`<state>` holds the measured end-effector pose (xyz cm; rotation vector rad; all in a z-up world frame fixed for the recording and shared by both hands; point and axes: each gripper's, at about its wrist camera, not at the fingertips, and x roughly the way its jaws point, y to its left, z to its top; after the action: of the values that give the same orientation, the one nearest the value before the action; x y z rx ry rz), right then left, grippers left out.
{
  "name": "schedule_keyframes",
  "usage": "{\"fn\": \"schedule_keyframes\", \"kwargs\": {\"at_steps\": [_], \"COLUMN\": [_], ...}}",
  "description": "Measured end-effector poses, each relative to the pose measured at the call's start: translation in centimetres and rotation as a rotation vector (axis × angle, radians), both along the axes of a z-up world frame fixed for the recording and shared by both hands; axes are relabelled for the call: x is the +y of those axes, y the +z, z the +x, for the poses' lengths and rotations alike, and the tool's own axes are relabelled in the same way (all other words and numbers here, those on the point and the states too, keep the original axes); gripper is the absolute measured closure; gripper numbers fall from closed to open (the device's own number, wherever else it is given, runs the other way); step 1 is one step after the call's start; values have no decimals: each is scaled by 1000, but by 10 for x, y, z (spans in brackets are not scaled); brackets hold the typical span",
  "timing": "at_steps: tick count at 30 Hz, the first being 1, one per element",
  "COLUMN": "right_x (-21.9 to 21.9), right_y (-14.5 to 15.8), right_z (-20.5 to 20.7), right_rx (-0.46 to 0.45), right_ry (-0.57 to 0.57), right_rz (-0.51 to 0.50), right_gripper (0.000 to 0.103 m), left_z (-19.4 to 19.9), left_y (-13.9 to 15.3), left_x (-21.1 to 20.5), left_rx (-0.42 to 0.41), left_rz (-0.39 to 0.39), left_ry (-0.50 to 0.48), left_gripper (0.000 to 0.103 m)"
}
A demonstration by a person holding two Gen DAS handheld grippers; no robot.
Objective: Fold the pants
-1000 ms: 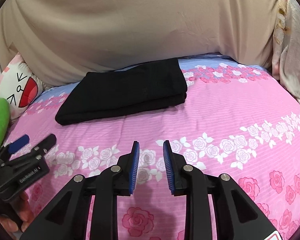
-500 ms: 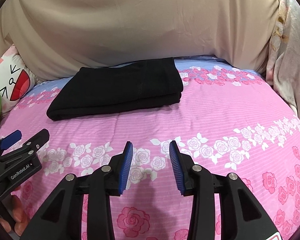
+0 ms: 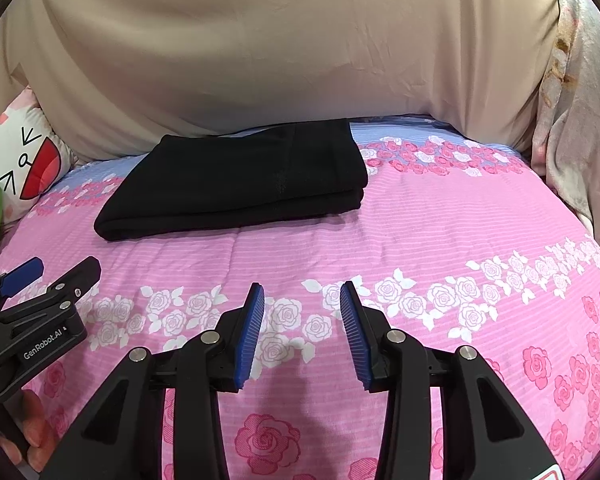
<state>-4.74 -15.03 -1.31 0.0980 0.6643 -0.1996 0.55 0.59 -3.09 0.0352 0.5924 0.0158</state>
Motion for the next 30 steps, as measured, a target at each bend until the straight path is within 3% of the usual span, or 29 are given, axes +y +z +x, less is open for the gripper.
{"fn": "schedule_keyframes", "kwargs": {"at_steps": [22, 30], "right_x": [1, 0], "right_y": [0, 0], "right_z": [-1, 0], "right_rx": [0, 2], "right_ry": [1, 2], "right_rz": [-6, -6], "right_gripper": [59, 59], "left_z": [2, -5], "left_y": [-1, 2], "left_x": [-2, -3], "left_rx": [23, -17], "left_rz": [-4, 8], "left_ry": [-43, -55], "left_gripper": [16, 17]}}
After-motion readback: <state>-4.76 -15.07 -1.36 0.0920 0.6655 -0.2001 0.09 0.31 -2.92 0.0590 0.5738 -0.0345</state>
